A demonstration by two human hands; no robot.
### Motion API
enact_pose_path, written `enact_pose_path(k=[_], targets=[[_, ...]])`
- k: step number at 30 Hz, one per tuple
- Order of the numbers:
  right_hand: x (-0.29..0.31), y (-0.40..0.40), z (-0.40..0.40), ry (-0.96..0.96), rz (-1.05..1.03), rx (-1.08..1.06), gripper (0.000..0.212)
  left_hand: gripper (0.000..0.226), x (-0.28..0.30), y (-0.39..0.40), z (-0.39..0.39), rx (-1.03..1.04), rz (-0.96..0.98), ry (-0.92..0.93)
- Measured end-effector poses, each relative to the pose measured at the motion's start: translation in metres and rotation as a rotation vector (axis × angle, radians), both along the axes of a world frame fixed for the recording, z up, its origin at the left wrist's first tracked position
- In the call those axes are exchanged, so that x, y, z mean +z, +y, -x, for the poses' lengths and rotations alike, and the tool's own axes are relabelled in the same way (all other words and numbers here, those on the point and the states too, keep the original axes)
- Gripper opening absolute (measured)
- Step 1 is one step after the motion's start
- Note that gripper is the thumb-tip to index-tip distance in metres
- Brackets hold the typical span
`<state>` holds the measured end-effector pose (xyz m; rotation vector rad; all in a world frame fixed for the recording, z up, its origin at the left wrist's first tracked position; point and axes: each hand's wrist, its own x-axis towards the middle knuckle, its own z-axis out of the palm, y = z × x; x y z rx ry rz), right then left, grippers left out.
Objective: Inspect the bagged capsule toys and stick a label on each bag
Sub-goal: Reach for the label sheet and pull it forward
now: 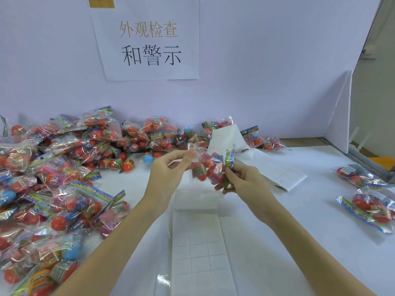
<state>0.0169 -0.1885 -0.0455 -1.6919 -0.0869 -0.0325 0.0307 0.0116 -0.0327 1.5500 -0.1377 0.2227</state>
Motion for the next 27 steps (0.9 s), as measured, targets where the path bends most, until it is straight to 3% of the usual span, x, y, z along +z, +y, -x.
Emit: enact_pose_path(k=[4,6,12,16,19,23,25,27], targets=[[-0.002,-0.001,-0.004,-0.067,-0.066,-0.122,0.025,0.042,0.001,-0.002,0.003,-0.215,-0.202,0.043],[-0.002,-0.002,-0.004,-0.112,-0.076,-0.152,0.024,0.062,-0.001,-0.002,0.002,-0.268,-0.203,0.073],[-0.004,-0.004,-0.005,-0.288,0.229,-0.227,0.028,0.067,-0.002,0.005,-0.002,-0.331,-0.208,0.062],[-0.002,-0.006,-0.006,-0.349,0.281,-0.224,0.03,0.084,0.0,0.012,-0.004,-0.372,-0.265,0.119],[-0.001,-0.011,-0.006,-0.361,0.297,-0.207,0.031,0.058,0.004,0.01,-0.002,-0.335,-0.322,0.066],[0.002,-0.015,-0.006,-0.396,0.342,-0.173,0.029,0.035,0.004,0.009,-0.003,-0.187,-0.212,0.032],[0.003,-0.012,-0.006,-0.341,0.223,-0.144,0.019,0.025,0.003,0.01,-0.003,-0.153,-0.15,0.013],[0.004,-0.009,-0.005,-0.172,-0.029,-0.082,0.013,0.018,0.003,0.009,-0.002,-0.137,-0.026,0.025]])
